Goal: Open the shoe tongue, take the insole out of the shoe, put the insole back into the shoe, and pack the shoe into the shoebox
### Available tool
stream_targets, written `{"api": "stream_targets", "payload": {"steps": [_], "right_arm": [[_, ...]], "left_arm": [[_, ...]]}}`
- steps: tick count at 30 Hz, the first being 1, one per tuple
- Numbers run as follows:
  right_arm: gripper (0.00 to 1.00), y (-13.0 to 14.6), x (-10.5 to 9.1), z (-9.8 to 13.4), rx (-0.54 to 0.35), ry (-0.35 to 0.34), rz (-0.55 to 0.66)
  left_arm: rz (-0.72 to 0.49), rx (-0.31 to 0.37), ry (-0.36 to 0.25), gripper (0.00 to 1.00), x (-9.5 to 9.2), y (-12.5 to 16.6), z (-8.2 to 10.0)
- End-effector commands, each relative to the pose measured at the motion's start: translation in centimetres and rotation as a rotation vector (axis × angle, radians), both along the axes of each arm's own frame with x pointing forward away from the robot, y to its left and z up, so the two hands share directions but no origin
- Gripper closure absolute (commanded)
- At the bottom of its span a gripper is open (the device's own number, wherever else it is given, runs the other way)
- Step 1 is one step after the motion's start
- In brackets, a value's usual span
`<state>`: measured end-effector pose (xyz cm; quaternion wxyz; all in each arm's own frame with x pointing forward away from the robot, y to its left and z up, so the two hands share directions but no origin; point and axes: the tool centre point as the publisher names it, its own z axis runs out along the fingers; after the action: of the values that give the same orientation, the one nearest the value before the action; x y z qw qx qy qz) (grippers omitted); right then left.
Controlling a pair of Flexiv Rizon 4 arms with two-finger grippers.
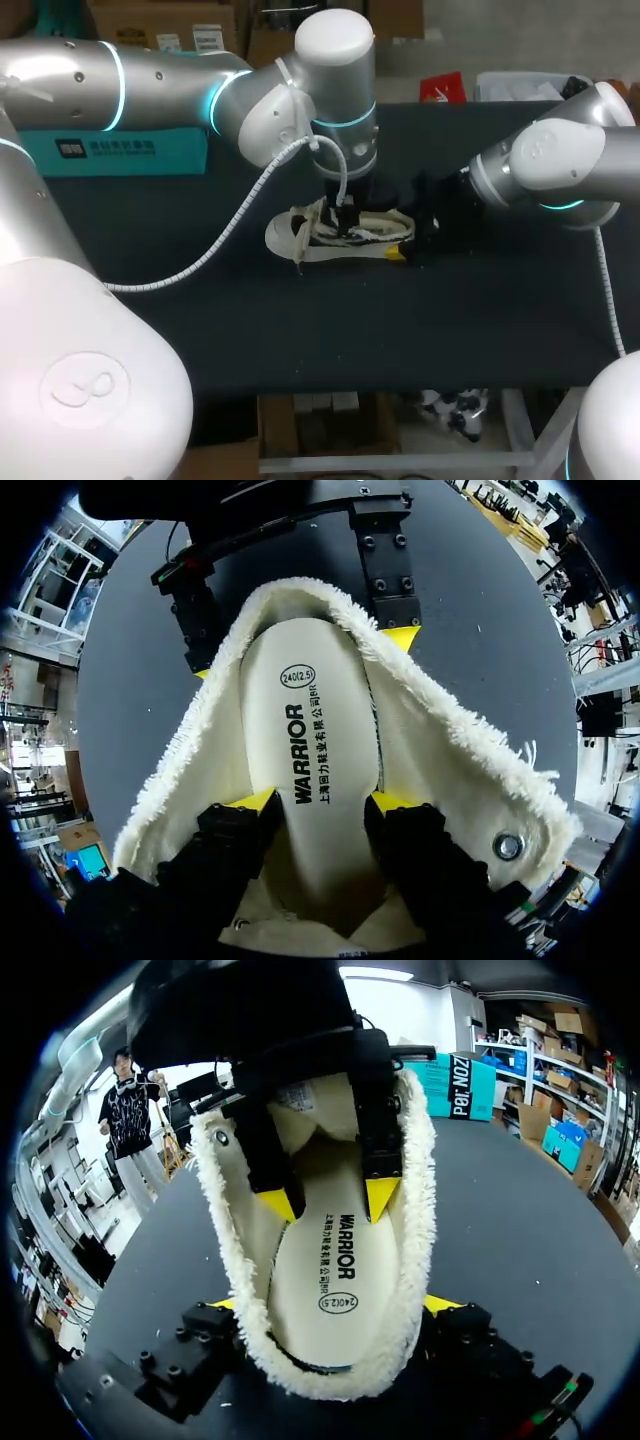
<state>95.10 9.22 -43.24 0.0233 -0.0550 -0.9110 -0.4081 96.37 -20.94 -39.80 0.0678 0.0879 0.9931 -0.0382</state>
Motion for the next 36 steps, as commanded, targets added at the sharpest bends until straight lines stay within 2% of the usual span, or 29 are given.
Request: {"api": "stream_targets", "payload": {"steps": [1,3,6,9,15,27,36], "right_arm": [[1.00,0.4,-0.1,-1.0,0.002,0.001,0.004],[1.00,0.4,-0.1,-1.0,0.002,0.001,0.004],[1.00,0.4,-0.1,-1.0,0.002,0.001,0.004],[1.00,0.4,-0.1,-1.0,0.002,0.001,0.004],[1.00,0.4,-0.1,-1.0,0.002,0.001,0.004],[1.00,0.4,-0.1,-1.0,0.002,0.001,0.004],[1.00,0.4,-0.1,-1.0,0.002,0.001,0.004]], "left_arm": [[0.000,0.014,0.002,0.69,3.7,-1.8,-7.6],[-0.002,0.016,0.002,1.00,4.0,-1.8,-7.8],[-0.003,0.014,0.007,1.00,4.2,-1.6,-7.7],[-0.005,-0.004,0.009,1.00,4.2,-1.4,-6.7],[-0.018,-0.055,0.000,1.00,3.1,-1.2,-3.6],[-0.055,-0.190,0.049,1.00,0.4,-0.6,3.2],[-0.056,-0.302,0.105,1.00,-0.7,-0.1,6.1]]}}
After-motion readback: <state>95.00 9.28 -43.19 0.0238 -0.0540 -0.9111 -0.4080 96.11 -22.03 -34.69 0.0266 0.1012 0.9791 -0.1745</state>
